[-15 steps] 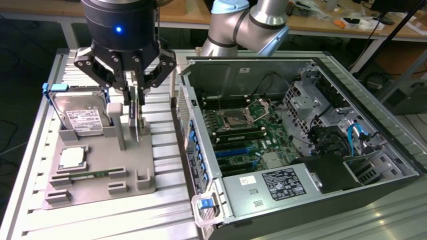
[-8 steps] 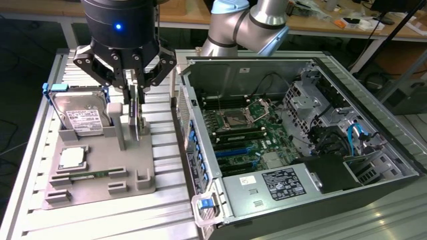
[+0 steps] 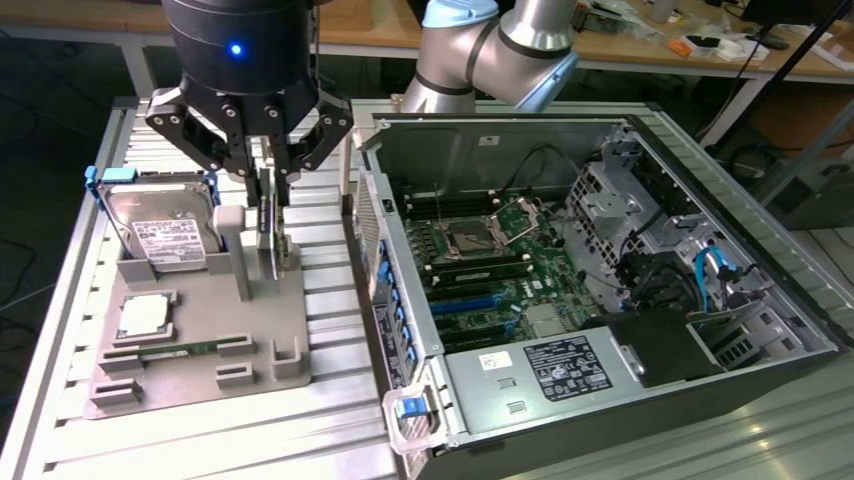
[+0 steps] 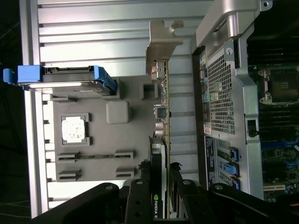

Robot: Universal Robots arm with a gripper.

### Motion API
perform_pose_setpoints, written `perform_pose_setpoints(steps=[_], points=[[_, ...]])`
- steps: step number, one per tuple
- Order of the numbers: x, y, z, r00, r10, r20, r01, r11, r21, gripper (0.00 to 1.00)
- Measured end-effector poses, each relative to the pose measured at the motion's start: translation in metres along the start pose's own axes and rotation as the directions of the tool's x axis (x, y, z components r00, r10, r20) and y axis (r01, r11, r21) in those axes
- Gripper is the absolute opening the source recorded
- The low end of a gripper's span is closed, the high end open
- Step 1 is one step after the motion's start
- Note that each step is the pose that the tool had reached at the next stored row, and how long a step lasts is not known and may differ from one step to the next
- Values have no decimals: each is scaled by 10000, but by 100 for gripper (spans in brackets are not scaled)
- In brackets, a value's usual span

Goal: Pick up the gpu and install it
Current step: 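Pick up the gpu and move the gpu toward the slot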

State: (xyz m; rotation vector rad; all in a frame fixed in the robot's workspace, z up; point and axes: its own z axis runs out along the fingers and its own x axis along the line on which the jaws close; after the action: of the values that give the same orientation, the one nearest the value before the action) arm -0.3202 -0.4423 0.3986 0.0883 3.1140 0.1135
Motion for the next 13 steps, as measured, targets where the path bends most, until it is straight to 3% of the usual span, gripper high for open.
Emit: perform_pose_setpoints(steps=[13], points=[[-1,4,-54,10000,0,0,0,10000,1,27]])
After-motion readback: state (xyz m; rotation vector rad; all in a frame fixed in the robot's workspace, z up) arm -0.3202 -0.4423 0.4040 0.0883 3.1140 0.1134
